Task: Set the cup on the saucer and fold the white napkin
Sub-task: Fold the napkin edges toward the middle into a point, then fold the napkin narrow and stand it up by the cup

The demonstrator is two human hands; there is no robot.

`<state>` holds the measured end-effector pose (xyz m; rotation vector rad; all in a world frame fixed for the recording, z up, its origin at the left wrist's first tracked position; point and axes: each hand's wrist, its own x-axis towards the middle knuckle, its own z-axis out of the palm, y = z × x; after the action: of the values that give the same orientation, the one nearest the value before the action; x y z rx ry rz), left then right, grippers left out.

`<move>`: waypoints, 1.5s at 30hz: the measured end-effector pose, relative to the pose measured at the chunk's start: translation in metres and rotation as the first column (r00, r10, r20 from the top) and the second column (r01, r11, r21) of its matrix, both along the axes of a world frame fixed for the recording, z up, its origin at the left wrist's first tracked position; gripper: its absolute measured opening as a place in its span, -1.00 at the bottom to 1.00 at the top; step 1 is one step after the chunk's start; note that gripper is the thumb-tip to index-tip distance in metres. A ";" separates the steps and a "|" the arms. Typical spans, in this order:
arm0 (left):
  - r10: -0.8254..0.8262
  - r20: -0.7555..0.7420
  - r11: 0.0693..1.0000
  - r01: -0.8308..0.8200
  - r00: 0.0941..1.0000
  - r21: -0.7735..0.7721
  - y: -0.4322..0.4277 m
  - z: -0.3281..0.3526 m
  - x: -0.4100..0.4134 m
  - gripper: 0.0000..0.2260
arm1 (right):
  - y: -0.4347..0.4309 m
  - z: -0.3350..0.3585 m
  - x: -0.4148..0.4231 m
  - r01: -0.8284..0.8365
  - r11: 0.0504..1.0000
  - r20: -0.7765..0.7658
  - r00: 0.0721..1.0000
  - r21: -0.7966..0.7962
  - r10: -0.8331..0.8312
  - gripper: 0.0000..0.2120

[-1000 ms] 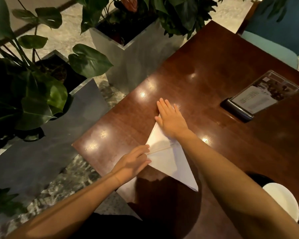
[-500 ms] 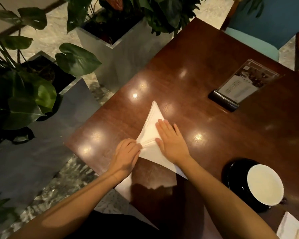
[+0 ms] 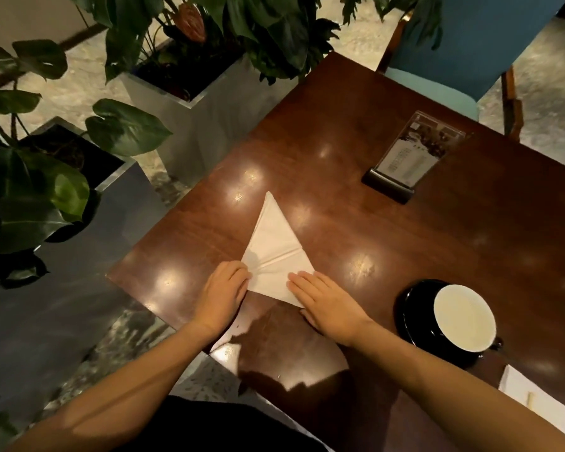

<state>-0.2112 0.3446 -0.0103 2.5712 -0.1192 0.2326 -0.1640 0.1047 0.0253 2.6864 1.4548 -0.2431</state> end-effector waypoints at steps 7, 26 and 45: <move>0.017 -0.037 1.000 -0.017 0.999 0.009 0.000 0.001 -0.001 -0.73 | -0.015 0.010 -0.013 0.107 0.994 0.083 0.991 0.016 -0.108 -0.70; 0.227 -0.096 0.968 -0.235 0.969 -0.089 -0.003 0.011 0.002 -0.74 | 0.076 0.083 0.115 0.866 0.398 -0.802 0.458 0.304 -0.384 -0.78; 0.334 -0.113 0.932 -0.345 0.936 -0.107 -0.004 0.007 0.001 -0.80 | 0.135 -0.002 0.158 0.806 0.534 -0.629 0.559 0.257 -0.541 -0.92</move>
<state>-0.2103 0.3402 -0.0032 2.4571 0.3685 0.2392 -0.0060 0.2401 0.0233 3.7844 0.3249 -0.6979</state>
